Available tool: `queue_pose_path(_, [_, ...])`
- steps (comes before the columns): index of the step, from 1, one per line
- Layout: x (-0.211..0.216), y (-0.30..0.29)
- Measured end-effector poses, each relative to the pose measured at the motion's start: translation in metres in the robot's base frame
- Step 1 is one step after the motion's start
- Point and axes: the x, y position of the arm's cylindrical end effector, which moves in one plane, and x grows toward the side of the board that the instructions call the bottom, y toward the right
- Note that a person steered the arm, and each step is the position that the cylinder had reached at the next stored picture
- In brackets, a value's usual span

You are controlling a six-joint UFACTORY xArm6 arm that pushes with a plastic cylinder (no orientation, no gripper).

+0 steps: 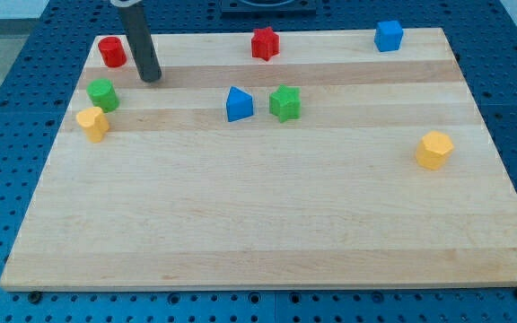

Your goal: Push the green circle above the yellow hexagon

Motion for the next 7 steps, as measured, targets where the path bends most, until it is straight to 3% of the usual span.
queue_pose_path(2, [-0.007, -0.109])
queue_pose_path(4, [0.007, -0.111])
queue_pose_path(6, [0.09, -0.11])
queue_pose_path(7, [0.093, -0.101])
